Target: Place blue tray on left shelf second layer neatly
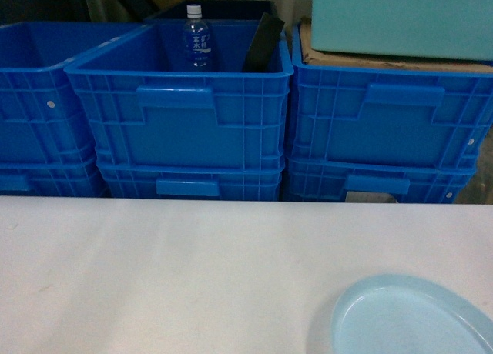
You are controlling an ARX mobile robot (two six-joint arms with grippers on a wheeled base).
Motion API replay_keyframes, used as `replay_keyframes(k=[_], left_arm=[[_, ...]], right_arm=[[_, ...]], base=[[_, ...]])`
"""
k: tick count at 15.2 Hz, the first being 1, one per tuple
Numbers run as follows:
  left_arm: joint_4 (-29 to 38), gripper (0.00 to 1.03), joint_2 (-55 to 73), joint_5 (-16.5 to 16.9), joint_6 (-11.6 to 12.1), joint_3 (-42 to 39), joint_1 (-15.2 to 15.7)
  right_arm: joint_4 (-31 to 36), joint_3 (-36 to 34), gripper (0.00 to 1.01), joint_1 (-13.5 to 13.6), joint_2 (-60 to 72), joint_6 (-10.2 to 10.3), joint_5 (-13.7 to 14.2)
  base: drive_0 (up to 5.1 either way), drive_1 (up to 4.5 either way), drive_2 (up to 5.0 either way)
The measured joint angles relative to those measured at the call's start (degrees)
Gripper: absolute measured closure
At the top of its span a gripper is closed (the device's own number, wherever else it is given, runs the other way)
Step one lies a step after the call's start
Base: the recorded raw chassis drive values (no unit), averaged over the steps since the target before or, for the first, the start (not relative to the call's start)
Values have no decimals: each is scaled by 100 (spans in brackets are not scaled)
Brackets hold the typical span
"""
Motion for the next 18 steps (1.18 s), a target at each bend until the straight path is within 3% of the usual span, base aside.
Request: replay_keyframes(k=[15,16,17,18], left_arm=[[0,5,0,0,-2,0,0],[0,5,0,0,-2,0,0],[0,5,0,0,-2,0,0],[-2,5,0,-7,0,0,0]], right_arm=[[-31,0,3,-11,4,4,-20],[-52,0,3,-238,190,37,-396],[404,13,3,-535,1025,149,-901],[868,216,3,-422,2081,258,-1440]], base=[[0,0,0],[0,0,0],[0,0,0],[0,0,0]])
